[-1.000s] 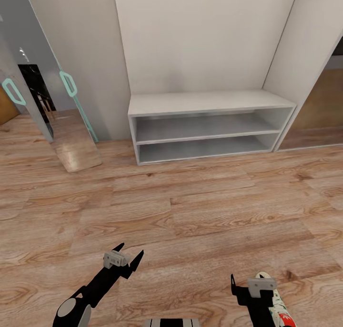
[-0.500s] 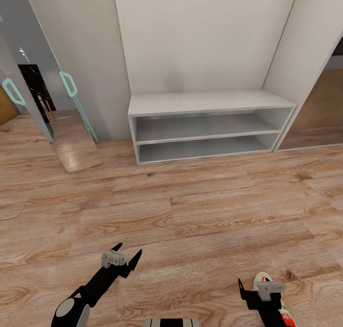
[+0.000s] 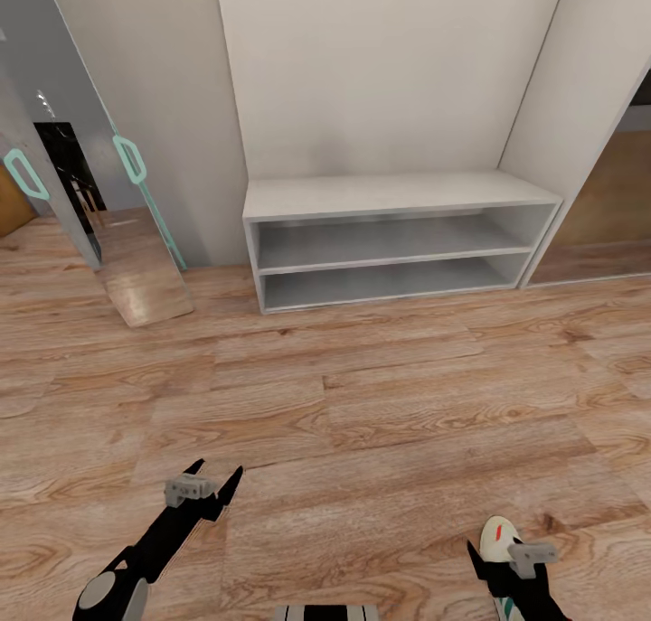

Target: Pick up the two gym shoes and the two sandals from the corridor floor and place them onto the hallstand (shoe rack) in the corridor, making sure they are on the rack and not on the floor. Arrange them so the two gym shoes are next to each other and the two sandals are next to each other.

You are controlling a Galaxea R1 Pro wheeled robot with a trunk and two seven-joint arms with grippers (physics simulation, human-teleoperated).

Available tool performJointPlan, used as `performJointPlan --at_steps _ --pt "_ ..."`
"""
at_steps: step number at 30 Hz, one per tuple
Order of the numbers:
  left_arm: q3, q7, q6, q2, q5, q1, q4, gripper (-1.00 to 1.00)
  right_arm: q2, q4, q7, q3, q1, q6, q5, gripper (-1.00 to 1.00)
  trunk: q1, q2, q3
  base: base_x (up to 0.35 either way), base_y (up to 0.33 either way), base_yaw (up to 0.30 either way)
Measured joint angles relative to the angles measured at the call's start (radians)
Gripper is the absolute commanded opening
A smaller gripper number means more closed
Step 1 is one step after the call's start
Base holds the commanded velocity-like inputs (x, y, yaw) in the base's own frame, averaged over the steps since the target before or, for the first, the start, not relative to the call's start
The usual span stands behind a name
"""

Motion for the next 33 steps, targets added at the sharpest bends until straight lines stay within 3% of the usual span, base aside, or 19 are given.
performJointPlan --at_steps 2,7,11,13,14,16,17,21,22,24,27,29,33 --pt "0.034 0.009 -0.019 0.004 -0.001 0.0 0.018 1.0 -0.008 0.056 0.027 -0.006 -0.02 -0.045 -0.006 1.0 0.0 0.0 0.0 0.0 0.0 0.0" --pt "0.065 0.043 -0.056 0.007 -0.004 -0.003 0.045 1.0 -0.013 0.093 0.044 -0.01 -0.032 -0.076 -0.011 1.0 0.0 0.0 0.0 0.0 0.0 0.0" --pt "0.085 0.107 -0.132 0.007 -0.014 -0.006 0.076 1.0 -0.018 0.115 0.055 -0.013 -0.04 -0.095 -0.014 1.0 0.0 0.0 0.0 0.0 0.0 0.0" --pt "0.096 0.184 -0.228 0.007 -0.035 -0.012 0.135 1.0 -0.021 0.128 0.062 -0.015 -0.045 -0.108 -0.015 1.0 0.0 0.0 0.0 0.0 0.0 0.0" --pt "0.096 0.185 -0.23 0.007 -0.036 -0.013 0.137 1.0 -0.021 0.128 0.062 -0.015 -0.045 -0.108 -0.015 1.0 0.0 0.0 0.0 0.0 0.0 0.0" --pt "0.1 0.243 -0.302 0.007 -0.071 -0.034 0.22 1.0 -0.023 0.138 0.067 -0.016 -0.048 -0.117 -0.016 1.0 0.0 0.0 0.0 0.0 0.0 0.0" --pt "0.1 0.244 -0.303 0.007 -0.071 -0.035 0.221 1.0 -0.023 0.138 0.067 -0.016 -0.048 -0.117 -0.016 1.0 0.0 0.0 0.0 0.0 0.0 0.0" --pt "0.102 0.294 -0.371 0.007 -0.144 -0.101 0.374 1.0 -0.025 0.152 0.069 -0.017 -0.05 -0.126 -0.017 1.0 0.0 0.0 0.0 0.0 0.0 0.0" --pt "0.102 0.295 -0.371 0.007 -0.145 -0.102 0.376 1.0 -0.025 0.152 0.069 -0.017 -0.05 -0.126 -0.017 1.0 0.0 0.0 0.0 0.0 0.0 0.0" --pt "0.104 0.315 -0.408 0.009 -0.191 -0.151 0.49 1.0 -0.025 0.158 0.069 -0.017 -0.051 -0.13 -0.017 1.0 0.0 0.0 0.0 0.0 0.0 0.0" --pt "0.104 0.323 -0.431 0.009 -0.208 -0.174 0.544 1.0 -0.025 0.16 0.068 -0.017 -0.051 -0.132 -0.017 1.0 0.0 0.0 0.0 0.0 0.0 0.0" --pt "0.105 0.333 -0.482 0.009 -0.234 -0.206 0.621 1.0 -0.026 0.164 0.068 -0.016 -0.05 -0.134 -0.018 1.0 0.0 0.0 0.0 0.0 0.0 0.0" --pt "0.104 0.339 -0.526 0.005 -0.251 -0.228 0.671 1.0 -0.026 0.166 0.068 -0.017 -0.049 -0.138 -0.018 1.0 0.0 0.0 0.0 0.0 0.0 0.0"
